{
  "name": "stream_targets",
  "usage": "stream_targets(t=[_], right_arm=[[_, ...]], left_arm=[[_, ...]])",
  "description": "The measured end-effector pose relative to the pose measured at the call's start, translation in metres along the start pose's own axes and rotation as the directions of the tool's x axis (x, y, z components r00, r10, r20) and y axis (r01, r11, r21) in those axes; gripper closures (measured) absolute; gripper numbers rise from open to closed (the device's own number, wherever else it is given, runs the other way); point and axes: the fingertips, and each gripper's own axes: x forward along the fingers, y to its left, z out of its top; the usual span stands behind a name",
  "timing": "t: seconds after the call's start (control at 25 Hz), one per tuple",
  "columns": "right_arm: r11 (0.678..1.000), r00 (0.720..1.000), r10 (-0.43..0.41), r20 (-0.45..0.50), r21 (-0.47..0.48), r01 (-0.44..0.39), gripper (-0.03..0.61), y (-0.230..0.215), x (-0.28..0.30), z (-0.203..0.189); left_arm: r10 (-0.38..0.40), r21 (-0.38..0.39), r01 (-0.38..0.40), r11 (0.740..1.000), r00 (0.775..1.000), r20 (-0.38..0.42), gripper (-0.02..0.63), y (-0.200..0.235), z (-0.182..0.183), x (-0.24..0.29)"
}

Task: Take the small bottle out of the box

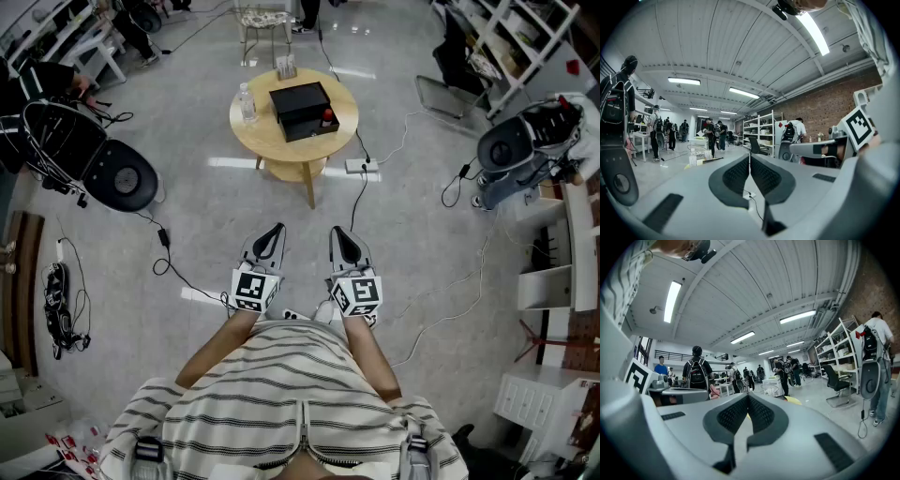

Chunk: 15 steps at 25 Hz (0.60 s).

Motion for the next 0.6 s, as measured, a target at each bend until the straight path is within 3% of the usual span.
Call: stream_targets(t=[0.4, 0.6], right_arm=[[1.0, 1.0, 0.012, 0.002, 0.011, -0.012, 0.568, -0.016, -0.009, -0.007], [0.999, 1.0, 0.019, 0.014, -0.027, -0.019, 0.567, -0.032, -0.012, 0.0]], left_arm=[[-0.005, -0.006, 0.005, 1.0, 1.0, -0.009, 0.589, -0.021, -0.01, 0.009], [-0.025, -0.021, 0.026, 0.999, 1.0, 0.008, 0.591, -0.033, -0.01, 0.017]])
